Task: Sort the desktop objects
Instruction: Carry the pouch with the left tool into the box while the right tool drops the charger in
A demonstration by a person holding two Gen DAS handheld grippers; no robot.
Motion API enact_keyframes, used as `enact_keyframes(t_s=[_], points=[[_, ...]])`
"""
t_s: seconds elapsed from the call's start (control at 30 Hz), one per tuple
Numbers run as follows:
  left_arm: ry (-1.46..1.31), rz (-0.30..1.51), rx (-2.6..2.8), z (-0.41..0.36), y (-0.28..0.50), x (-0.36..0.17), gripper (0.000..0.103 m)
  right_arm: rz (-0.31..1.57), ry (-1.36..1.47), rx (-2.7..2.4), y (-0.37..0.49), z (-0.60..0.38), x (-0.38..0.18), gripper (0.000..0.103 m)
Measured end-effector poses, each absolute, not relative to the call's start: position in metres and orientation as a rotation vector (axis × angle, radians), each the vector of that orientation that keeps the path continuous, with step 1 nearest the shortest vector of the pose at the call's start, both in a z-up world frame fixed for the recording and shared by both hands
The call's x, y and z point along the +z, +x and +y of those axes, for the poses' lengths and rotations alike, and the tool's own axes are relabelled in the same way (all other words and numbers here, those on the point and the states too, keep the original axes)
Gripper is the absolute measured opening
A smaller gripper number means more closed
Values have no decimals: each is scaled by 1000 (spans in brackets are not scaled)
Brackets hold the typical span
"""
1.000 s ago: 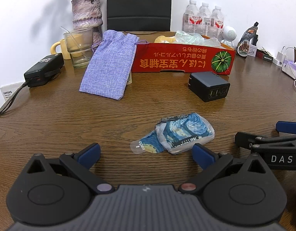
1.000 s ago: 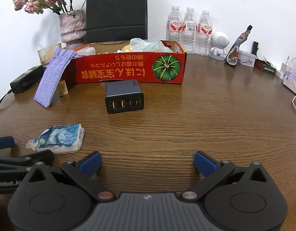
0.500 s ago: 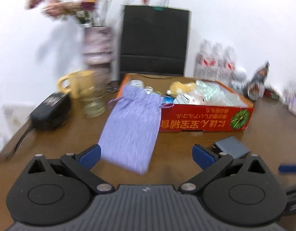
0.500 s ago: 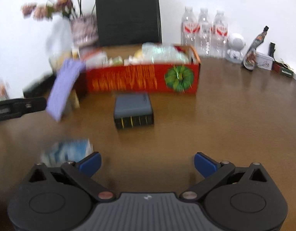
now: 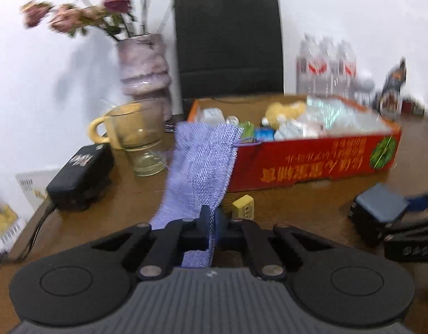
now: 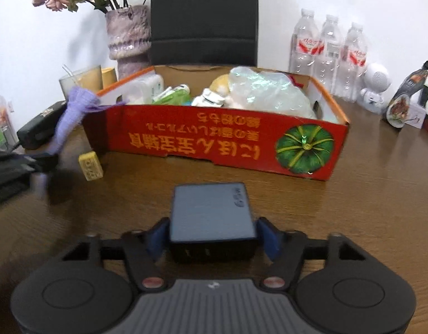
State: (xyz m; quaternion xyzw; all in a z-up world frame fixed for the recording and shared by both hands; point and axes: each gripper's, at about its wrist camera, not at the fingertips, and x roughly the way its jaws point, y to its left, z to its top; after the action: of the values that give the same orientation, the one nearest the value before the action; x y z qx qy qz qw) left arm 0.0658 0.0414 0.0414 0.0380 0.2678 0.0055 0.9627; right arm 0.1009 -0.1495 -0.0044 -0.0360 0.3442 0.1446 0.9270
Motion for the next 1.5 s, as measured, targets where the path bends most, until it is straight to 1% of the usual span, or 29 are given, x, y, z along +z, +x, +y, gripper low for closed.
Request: enact_keyframes(t_s=[0.23,0.37,0.47,0.67,0.87,0.97,1.0,1.1,1.2,1.33,1.37,1.4,1.43,1.47,1.5], points=[[-136,499,-42,62,14,73,3,703,-65,295,72,-159,-2,57],[-194,466,-67,74,8,93,3,708,-36,303,64,-168,8,57],[-211,457,-92,75,12,102,3,664,-8,304,56,-175,19,57],[-210,412,-162,70,35,128,3,621,26,302,59,-186,48,57],[-193,435,-223,56,94,152,3,544,38,298,79,-190,87,57],[-208,438,-188,53,129,160,3,535,46,300,110,-188,107,57],[-212,436,-172,52,140,162,3,555,51,303,127,-186,111,57],[-256,519,-192,51,188,152,3,655,77,304,184,-179,115,57],[-297,640,-206,43,234,128,3,818,69,294,242,-166,98,57],[-273,762,-192,25,275,96,4,963,35,258,285,-148,66,57],[-277,796,-199,23,283,89,11,994,45,254,291,-147,60,58],[-281,831,-206,21,291,83,32,1024,56,251,296,-145,54,64],[-287,832,-204,22,292,83,44,1046,59,256,299,-144,52,68],[-293,831,-201,25,291,84,57,1048,52,257,299,-144,55,68],[-299,829,-199,27,291,85,58,1044,43,256,298,-144,59,69]])
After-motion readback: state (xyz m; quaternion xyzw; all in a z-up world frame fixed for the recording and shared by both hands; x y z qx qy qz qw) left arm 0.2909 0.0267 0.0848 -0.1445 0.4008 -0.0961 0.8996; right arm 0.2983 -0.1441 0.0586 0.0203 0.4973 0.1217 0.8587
